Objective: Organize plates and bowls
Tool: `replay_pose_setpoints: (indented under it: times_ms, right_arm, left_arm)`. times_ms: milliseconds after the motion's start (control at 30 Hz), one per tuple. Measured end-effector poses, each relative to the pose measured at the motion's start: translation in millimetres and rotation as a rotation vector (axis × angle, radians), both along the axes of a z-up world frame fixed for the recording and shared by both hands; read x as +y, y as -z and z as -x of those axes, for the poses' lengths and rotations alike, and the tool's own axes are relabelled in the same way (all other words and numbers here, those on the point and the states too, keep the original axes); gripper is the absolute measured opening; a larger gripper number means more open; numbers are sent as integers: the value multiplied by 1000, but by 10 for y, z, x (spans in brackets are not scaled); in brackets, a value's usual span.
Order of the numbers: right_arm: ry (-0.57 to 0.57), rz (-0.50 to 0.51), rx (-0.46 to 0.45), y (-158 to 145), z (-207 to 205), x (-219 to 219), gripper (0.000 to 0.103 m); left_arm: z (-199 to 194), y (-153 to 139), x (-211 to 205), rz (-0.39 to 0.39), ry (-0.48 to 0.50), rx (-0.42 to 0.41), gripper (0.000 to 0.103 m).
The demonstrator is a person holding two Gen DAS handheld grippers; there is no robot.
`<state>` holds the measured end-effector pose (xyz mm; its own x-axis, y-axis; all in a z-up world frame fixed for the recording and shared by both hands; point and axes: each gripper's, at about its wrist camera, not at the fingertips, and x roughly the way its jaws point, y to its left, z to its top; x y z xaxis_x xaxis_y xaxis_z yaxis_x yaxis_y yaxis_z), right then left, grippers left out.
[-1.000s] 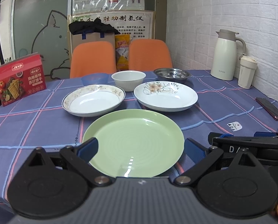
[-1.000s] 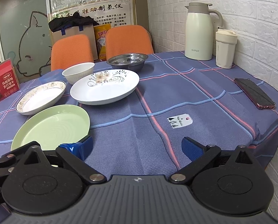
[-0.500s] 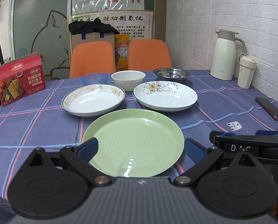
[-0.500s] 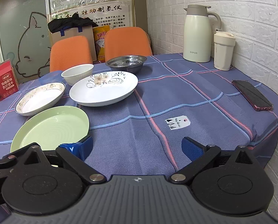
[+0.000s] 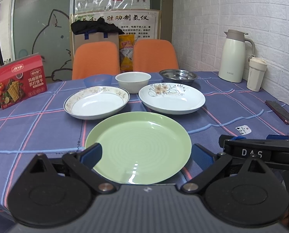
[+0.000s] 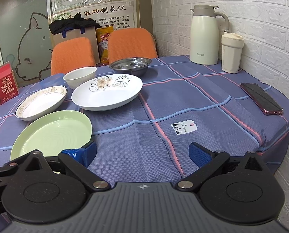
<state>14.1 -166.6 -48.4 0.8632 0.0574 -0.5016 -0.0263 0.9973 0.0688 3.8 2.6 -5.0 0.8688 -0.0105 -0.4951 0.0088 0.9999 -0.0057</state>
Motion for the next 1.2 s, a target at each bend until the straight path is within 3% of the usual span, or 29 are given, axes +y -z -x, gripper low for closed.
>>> replay_pose_setpoints:
  times_ms: [967, 1200]
  right_arm:
    - [-8, 17, 10, -41, -149, 137, 89]
    - [-121, 9, 4, -120, -228, 364, 89]
  left_arm:
    - [-229, 1, 183, 13, -12, 28, 98]
    - [-337, -72, 511, -21, -56, 52, 98]
